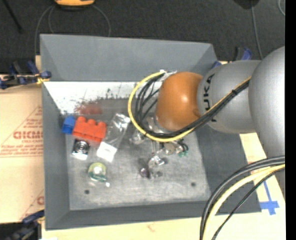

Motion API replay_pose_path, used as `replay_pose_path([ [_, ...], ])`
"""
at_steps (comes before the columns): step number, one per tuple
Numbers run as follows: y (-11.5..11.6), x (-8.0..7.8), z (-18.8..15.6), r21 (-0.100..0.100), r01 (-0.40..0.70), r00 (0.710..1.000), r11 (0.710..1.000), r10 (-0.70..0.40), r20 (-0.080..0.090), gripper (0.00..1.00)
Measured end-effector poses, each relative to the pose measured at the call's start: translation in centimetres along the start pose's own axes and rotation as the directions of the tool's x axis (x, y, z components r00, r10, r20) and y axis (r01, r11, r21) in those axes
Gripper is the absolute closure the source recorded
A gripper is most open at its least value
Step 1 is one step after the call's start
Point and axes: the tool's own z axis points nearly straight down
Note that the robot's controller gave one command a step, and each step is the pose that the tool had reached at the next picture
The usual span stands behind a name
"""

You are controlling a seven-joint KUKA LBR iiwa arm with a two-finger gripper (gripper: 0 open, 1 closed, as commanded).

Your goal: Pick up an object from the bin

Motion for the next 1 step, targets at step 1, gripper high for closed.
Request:
replay_pose_path([
  [1, 0.04, -0.26, -0.28, 0.000, -0.001, 1.000, 1.000, 0.001, 0.007, 1.00],
])
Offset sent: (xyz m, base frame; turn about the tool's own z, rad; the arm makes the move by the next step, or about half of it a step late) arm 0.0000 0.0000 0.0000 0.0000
